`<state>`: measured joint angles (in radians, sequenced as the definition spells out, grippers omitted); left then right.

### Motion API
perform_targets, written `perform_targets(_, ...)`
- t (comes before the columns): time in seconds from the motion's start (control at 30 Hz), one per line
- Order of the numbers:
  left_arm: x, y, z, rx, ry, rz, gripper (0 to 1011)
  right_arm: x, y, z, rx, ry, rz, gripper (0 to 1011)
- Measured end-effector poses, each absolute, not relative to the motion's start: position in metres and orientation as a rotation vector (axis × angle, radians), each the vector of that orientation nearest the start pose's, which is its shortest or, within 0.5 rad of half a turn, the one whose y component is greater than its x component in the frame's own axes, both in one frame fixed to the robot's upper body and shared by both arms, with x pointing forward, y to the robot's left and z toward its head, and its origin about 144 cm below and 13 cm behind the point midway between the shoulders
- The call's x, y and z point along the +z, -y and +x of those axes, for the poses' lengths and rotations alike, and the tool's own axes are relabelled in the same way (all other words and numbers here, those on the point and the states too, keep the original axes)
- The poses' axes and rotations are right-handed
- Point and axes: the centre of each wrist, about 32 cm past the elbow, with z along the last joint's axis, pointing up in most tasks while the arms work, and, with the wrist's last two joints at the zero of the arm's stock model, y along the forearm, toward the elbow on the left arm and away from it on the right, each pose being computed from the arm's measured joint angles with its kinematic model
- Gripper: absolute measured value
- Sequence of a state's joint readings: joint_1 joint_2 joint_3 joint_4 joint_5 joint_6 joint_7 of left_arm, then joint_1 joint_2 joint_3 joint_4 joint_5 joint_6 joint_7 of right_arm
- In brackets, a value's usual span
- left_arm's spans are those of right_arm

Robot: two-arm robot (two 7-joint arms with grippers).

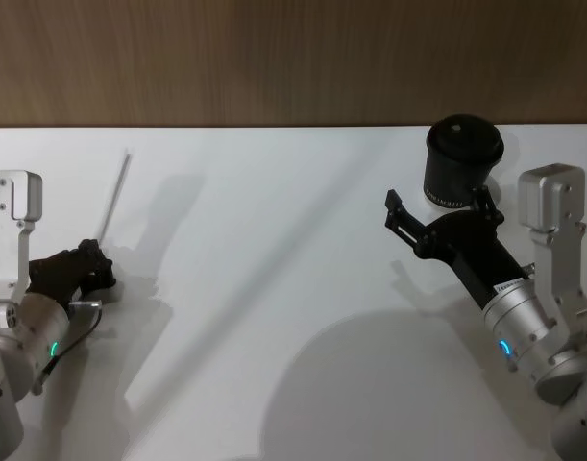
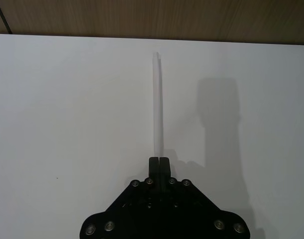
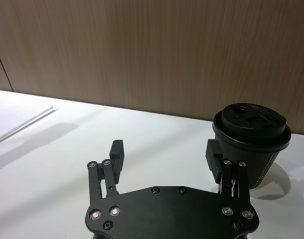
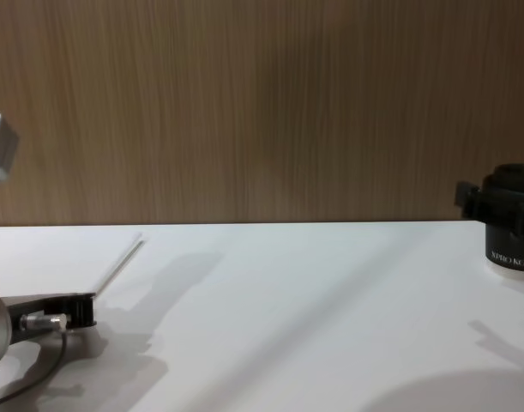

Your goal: Pick up the straw with one hand, pass it to the other hand, and insert it into the cup.

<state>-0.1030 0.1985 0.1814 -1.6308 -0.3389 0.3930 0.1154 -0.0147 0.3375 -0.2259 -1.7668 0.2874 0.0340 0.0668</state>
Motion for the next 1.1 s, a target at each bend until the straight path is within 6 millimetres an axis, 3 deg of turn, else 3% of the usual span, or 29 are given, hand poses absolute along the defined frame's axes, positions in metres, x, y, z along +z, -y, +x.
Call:
perform_targets(0.53, 1.185, -0.227, 0.481, 1.424, -0.244, 0.147, 3, 1.189, 0.237, 0.443, -1.229, 0.075, 0.026, 1001)
perform_targets(1.1, 1.194, -0.248, 0.481, 1.251, -0.056, 0.057, 4, 1.189, 0.237, 0.443, -1.229, 0.075, 0.026, 1001)
